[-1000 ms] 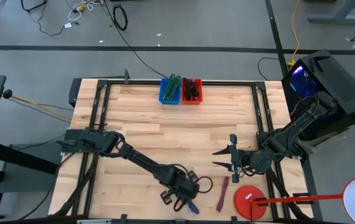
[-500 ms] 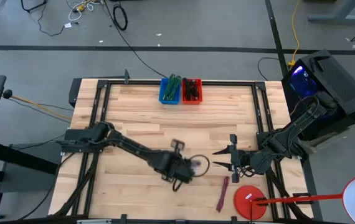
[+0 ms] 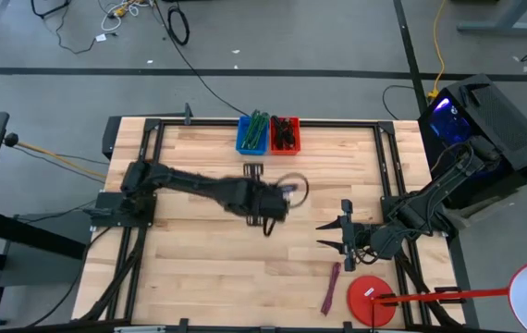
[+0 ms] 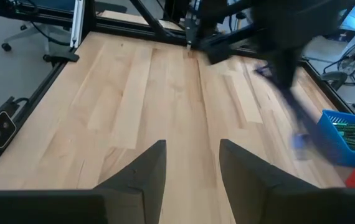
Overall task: Pick & Place USB Port
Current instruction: Put the purple charger cable into the blue bin
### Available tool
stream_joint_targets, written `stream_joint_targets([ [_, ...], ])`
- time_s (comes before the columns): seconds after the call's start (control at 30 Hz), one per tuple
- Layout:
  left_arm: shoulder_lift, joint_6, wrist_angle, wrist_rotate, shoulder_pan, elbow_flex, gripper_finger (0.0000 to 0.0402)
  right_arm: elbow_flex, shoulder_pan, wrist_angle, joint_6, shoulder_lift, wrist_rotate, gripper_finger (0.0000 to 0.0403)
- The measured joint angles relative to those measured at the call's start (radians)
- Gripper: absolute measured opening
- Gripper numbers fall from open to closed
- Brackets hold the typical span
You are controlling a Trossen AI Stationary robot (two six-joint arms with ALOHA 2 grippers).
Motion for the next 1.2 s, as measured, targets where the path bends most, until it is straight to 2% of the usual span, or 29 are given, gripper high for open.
stream_joint_targets([
  [0.53,-0.181,0.039,0.069,0.05,0.275,0.0,0.0001,0.0,0.0,-0.043,0.05,0.0,0.0,0.015],
  [0.8,-0.206,0.069,0.177,0.201,0.436,0.0,0.0001,0.0,0.0,-0.055,0.08,0.0,0.0,0.015],
  [0.97,-0.205,0.065,0.208,0.236,0.522,0.0,0.0001,0.0,0.0,-0.061,0.103,0.0,-0.001,0.015],
  [1.03,-0.205,0.032,0.21,0.232,0.554,0.0,0.0001,0.0,0.0,-0.073,0.107,0.0,-0.002,0.015],
  [1.2,-0.205,-0.065,0.212,0.307,0.634,0.0,0.0001,0.0,0.0,-0.1,0.146,0.0,-0.009,0.015],
])
